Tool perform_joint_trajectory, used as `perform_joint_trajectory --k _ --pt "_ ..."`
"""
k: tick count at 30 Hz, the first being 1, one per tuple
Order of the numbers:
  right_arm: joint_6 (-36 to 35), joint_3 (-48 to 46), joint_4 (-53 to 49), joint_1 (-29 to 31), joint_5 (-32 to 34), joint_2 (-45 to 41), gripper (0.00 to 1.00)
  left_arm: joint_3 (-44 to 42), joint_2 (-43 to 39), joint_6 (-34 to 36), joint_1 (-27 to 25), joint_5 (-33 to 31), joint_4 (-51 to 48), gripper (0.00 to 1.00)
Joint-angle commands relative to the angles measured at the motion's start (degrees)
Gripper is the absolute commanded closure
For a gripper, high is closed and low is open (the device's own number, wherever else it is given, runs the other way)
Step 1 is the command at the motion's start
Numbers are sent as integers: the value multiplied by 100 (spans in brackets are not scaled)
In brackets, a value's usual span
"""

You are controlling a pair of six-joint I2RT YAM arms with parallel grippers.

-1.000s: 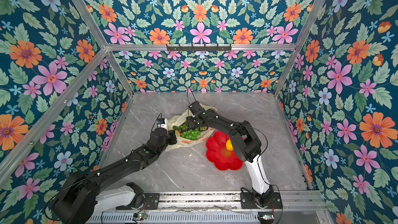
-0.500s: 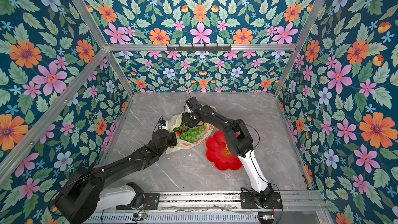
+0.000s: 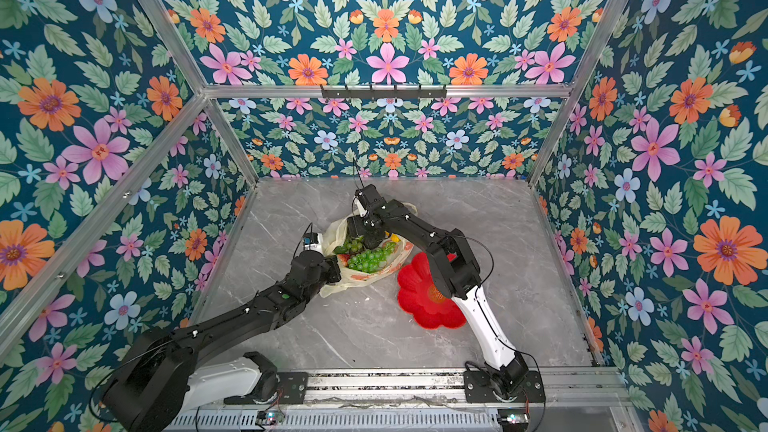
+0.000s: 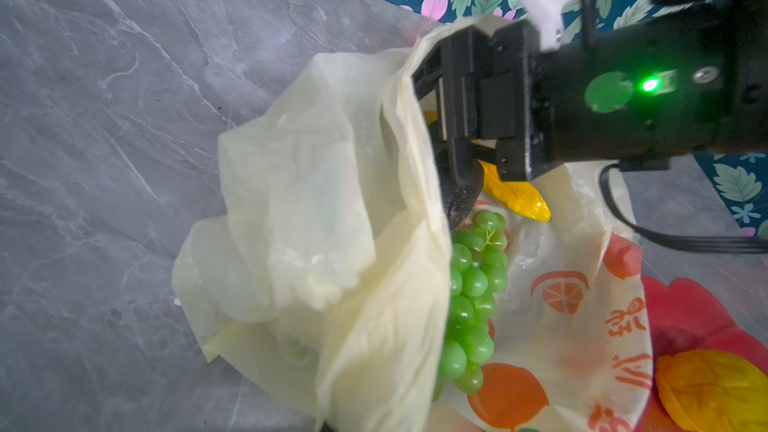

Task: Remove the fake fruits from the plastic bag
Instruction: 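Reach the right gripper back into the bag toward the green custard apple, then grasp the green custard apple with the right gripper and lift it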

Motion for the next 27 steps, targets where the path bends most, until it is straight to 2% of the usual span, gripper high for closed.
perform_joint_trajectory --k 1,10,20,27 --pt "-274 256 -267 8 30 162 18 -32 -53 94 8 -102 74 100" --pt "-215 711 -521 -11 -82 560 13 -77 -77 96 24 -78 98 100" --pt "-224 467 -459 -14 -155 270 25 -94 -53 133 33 -119 89 100" --pt "-205 71 -283 -9 -133 -83 29 -83 -10 142 34 -122 107 100"
